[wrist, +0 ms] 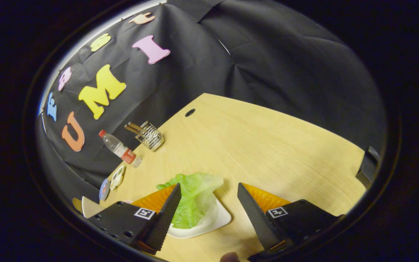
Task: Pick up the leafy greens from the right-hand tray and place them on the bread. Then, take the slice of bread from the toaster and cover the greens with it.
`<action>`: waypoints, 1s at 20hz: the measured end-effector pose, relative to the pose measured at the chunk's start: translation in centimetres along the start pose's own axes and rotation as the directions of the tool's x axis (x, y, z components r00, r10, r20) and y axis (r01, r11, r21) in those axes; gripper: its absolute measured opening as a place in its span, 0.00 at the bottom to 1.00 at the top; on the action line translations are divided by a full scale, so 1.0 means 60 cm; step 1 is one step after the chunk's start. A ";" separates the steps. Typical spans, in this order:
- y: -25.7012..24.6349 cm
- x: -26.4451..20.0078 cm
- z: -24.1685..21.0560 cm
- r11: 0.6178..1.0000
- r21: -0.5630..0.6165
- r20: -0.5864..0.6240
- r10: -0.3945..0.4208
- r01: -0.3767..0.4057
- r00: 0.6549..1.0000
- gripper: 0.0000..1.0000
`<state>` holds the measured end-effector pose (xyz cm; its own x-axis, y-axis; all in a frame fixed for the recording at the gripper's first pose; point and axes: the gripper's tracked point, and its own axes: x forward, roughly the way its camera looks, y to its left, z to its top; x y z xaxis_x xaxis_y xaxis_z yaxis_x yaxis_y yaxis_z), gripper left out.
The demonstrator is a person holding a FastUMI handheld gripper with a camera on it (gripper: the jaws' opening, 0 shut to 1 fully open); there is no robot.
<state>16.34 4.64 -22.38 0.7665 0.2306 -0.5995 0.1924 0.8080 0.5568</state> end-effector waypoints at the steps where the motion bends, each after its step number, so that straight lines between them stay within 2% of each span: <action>1: -0.002 0.013 0.006 1.000 0.011 0.007 -0.005 0.004 1.000 0.83; 2: 0.000 0.019 0.008 1.000 0.019 0.009 -0.003 0.003 1.000 0.79; 6: 0.005 0.041 0.005 0.999 0.046 -0.023 0.022 -0.021 0.999 0.79; 7: 0.008 0.045 0.008 0.999 0.047 -0.023 0.024 -0.023 0.999 0.67; 8: 0.005 0.051 0.008 0.999 0.046 -0.023 0.020 -0.019 1.000 0.67; 10: -0.012 0.049 0.013 0.999 0.051 -0.016 -0.015 0.016 1.000 0.41; 13: -0.014 0.039 0.016 0.999 0.054 -0.010 0.001 -0.001 1.000 0.01; 20: 0.054 -0.023 0.046 0.994 0.031 0.065 0.099 -0.101 0.993 0.00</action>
<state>17.61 5.46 -18.16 0.8198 0.2736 -0.5031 0.1330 0.7635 0.6320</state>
